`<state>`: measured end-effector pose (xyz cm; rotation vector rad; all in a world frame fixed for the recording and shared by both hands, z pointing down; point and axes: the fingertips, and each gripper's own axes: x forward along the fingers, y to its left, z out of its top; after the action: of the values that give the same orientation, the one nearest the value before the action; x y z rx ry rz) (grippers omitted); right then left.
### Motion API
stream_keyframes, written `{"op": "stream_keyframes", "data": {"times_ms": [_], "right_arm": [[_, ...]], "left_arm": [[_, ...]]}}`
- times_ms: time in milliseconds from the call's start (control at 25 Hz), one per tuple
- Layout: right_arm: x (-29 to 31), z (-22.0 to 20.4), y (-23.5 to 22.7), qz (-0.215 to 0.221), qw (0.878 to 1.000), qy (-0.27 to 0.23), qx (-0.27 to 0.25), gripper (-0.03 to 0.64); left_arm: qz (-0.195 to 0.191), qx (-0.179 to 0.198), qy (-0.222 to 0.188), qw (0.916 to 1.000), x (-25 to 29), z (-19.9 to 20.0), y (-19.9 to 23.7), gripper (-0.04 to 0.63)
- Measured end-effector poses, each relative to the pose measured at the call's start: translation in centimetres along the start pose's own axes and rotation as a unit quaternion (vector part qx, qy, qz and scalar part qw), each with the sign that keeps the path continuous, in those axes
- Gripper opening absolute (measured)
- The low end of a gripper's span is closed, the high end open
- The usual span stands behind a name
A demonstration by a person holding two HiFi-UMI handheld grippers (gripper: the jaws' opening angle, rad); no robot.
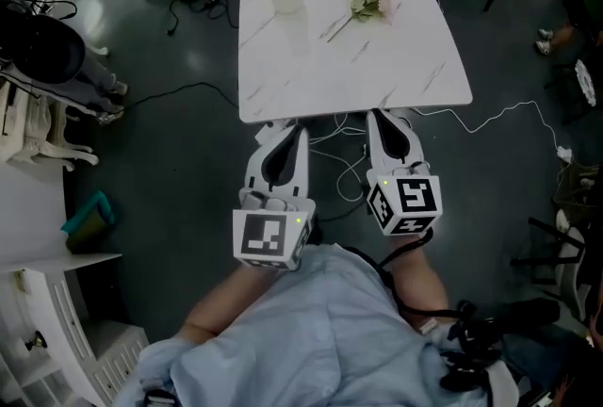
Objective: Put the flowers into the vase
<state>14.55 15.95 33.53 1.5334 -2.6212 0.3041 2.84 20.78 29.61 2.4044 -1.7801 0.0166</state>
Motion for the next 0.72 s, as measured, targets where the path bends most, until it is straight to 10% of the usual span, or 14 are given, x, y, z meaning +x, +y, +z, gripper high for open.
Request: {"op": "stream_keyframes", "data": {"times_ms": [720], "right_arm": [[12.8, 3.3, -6.4, -0.039, 0.999, 0.004, 0.005, 0.003]], "left_arm": [[-0.004, -0.01, 0.008, 0.9999, 12.1, 1.3, 6.7, 0.003]]}}
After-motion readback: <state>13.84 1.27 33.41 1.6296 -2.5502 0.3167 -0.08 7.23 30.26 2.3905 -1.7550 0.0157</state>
